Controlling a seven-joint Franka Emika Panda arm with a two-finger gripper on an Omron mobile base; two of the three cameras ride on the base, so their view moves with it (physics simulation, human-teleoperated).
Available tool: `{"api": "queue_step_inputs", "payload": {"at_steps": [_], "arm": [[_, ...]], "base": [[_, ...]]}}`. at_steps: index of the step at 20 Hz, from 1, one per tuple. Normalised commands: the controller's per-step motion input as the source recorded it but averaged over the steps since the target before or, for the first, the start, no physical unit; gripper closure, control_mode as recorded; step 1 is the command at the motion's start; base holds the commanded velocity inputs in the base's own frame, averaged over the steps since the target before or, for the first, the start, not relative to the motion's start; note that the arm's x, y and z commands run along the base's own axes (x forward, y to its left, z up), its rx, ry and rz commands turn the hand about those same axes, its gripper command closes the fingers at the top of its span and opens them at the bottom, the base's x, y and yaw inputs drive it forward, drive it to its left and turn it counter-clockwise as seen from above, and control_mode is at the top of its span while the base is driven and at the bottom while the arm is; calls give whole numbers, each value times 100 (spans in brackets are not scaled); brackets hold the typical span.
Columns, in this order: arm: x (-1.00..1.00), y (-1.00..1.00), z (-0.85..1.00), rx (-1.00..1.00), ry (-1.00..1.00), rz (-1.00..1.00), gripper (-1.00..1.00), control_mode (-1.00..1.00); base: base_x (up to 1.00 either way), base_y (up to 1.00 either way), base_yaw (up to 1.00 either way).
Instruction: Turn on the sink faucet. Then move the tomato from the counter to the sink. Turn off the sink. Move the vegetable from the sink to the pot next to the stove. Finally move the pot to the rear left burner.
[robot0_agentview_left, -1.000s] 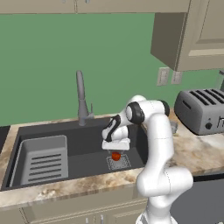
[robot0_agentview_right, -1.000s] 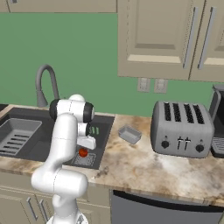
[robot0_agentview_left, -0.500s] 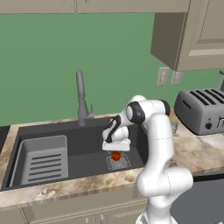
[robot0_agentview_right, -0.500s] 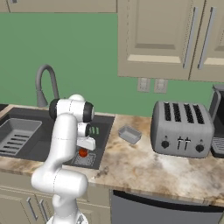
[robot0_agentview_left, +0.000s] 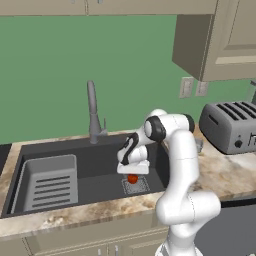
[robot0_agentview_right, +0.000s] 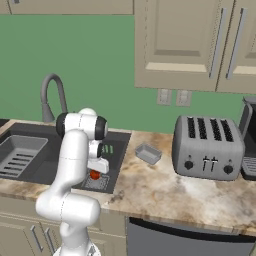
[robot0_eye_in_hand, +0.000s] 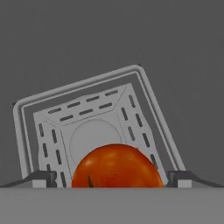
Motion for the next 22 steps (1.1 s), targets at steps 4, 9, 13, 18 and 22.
{"api": "queue_step_inputs", "payload": {"at_steps": [4, 9, 13, 18, 22], "arm": [[0, 0, -7, 0, 0, 0, -100, -100], [0, 0, -6, 0, 0, 0, -100, -100], [0, 0, -8, 0, -1, 0, -100, -100], [0, 0, -12, 0, -1, 0, -100, -100], [0, 0, -18, 0, -1, 0, 100, -100]], "base": [[0, 0, 0], [0, 0, 0], [0, 0, 0], [0, 0, 0], [0, 0, 0]]}}
